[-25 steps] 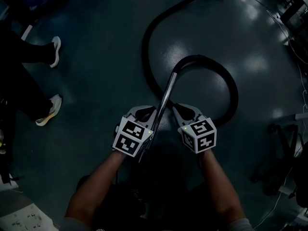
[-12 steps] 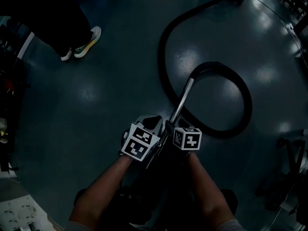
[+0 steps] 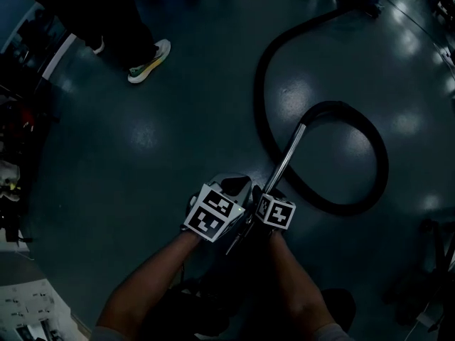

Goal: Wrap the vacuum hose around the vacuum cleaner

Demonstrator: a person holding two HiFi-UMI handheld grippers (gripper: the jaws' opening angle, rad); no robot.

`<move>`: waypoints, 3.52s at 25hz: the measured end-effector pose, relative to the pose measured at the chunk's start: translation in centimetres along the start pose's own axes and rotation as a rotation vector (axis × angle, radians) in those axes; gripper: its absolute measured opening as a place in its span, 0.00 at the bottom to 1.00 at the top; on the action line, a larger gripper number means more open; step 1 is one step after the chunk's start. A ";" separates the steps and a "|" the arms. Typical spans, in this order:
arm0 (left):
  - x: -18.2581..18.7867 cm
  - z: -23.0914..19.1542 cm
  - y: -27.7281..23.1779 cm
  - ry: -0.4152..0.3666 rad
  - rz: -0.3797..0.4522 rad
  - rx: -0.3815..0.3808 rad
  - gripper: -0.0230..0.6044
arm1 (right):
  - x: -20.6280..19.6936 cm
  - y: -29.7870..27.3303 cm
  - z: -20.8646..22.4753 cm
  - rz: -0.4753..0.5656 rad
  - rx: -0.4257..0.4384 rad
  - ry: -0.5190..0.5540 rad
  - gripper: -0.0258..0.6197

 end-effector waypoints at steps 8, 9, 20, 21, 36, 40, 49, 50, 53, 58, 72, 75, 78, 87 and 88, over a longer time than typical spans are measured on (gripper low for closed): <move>-1.5 -0.2 -1.5 -0.050 -0.068 -0.015 0.05 | -0.3 -0.1 0.0 -0.028 0.048 0.047 0.37; -1.6 -0.2 -1.6 -0.067 -0.081 -0.020 0.05 | -0.4 0.2 0.2 -0.041 0.044 0.072 0.37; -2.5 1.8 -5.3 -0.230 -0.187 -0.094 0.05 | -1.4 5.4 5.2 -0.172 0.166 0.410 0.33; -2.3 2.2 -5.5 -0.240 -0.190 -0.102 0.05 | -1.4 6.0 5.8 -0.185 0.176 0.445 0.32; 1.2 8.2 -6.1 -0.384 -0.234 -0.093 0.05 | -1.8 12.9 15.4 -0.258 0.198 0.786 0.31; 2.9 10.1 -5.5 -0.414 -0.282 -0.088 0.05 | -1.3 13.6 16.3 -0.242 0.223 0.843 0.31; 7.3 12.1 -8.1 -0.514 -0.288 -0.146 0.05 | 0.9 14.8 18.4 -0.309 0.267 0.926 0.31; 7.7 11.8 -8.7 -0.530 -0.293 -0.166 0.05 | 1.7 14.8 18.5 -0.322 0.265 0.946 0.31; 7.9 10.6 -11.1 -0.579 -0.327 -0.220 0.05 | 3.4 14.4 18.7 -0.346 0.283 0.988 0.31; 7.4 8.4 -16.4 -0.673 -0.383 -0.325 0.33 | 6.1 12.4 19.3 -0.365 0.312 1.075 0.31; 5.8 6.4 -28.6 -0.970 -0.508 -0.506 0.44 | 11.7 8.6 24.4 -0.358 0.345 1.189 0.31; 7.4 5.3 -30.5 -1.020 -0.475 -0.460 0.44 | 13.4 7.6 25.3 -0.397 0.344 1.180 0.31; 8.6 5.2 -31.9 -0.977 -0.521 -0.475 0.34 | 14.8 7.3 26.4 -0.459 0.344 1.184 0.31; 12.2 6.3 -33.3 -0.896 -0.517 -0.494 0.33 | 19.0 7.5 31.2 -0.646 0.162 1.237 0.34; 12.6 6.6 -33.0 -0.873 -0.510 -0.494 0.32 | 19.9 8.1 31.6 -0.661 0.155 1.222 0.39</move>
Point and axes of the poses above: the fingertips, and each gripper's own axes: y backward along the fingers, z to its right, x out of its top, the point moved 2 cm from there along y, backward along the fingers, and after that the axes turned 15 degrees about y, right-handed, at the moved point
